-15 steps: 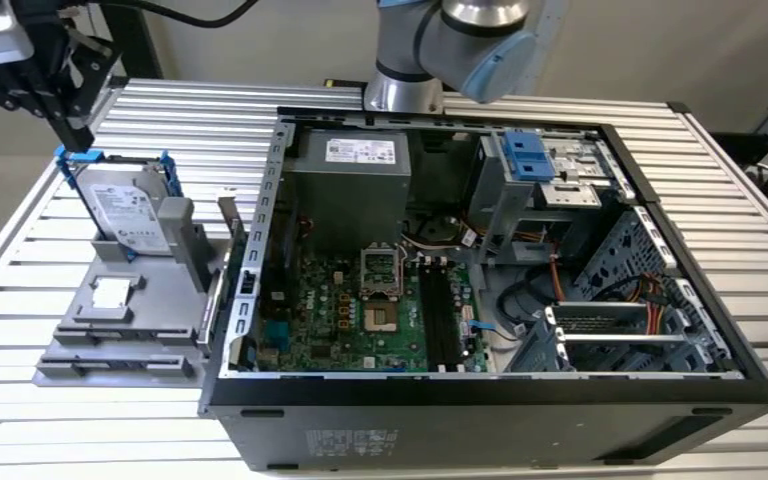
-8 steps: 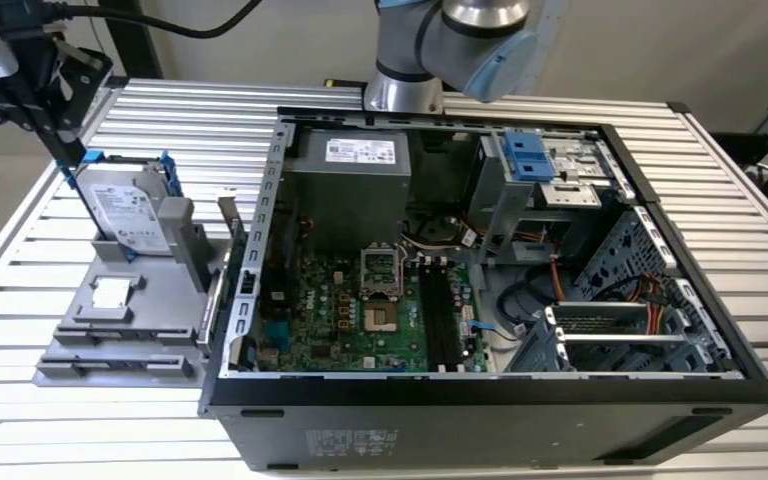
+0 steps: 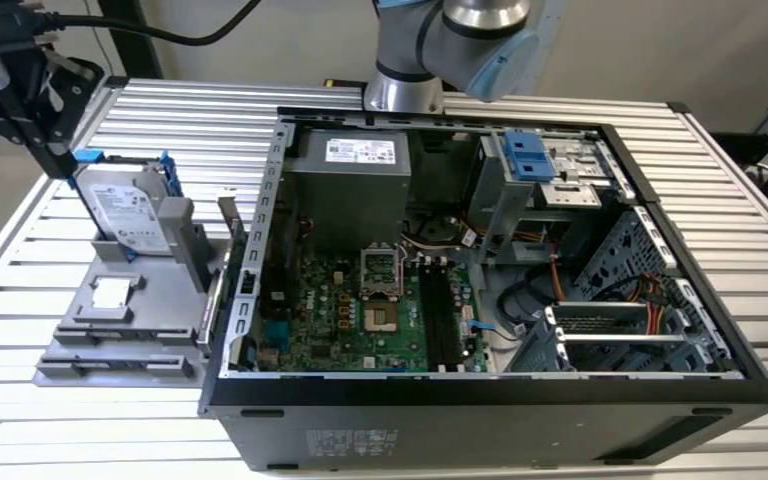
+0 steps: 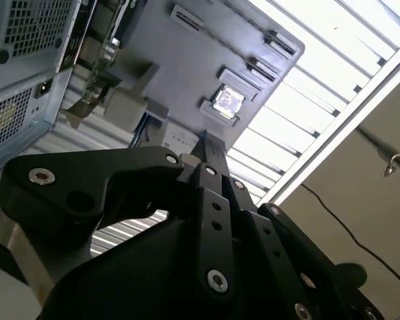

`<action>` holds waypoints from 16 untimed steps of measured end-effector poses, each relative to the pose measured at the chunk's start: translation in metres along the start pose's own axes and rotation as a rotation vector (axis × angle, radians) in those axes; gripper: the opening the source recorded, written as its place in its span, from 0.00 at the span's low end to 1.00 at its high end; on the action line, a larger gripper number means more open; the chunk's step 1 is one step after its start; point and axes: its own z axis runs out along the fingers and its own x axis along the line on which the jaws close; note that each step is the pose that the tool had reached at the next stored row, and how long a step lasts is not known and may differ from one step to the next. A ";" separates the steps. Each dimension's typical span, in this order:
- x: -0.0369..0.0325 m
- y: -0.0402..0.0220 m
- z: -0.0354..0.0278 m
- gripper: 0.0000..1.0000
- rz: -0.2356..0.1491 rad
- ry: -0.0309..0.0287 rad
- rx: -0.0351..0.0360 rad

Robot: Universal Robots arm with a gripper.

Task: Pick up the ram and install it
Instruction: 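Reach for the ram, then pick up the ram and move it above insertion slot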

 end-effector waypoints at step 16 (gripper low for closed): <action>0.0036 -0.0433 -0.0021 0.00 -0.004 0.0001 -0.0001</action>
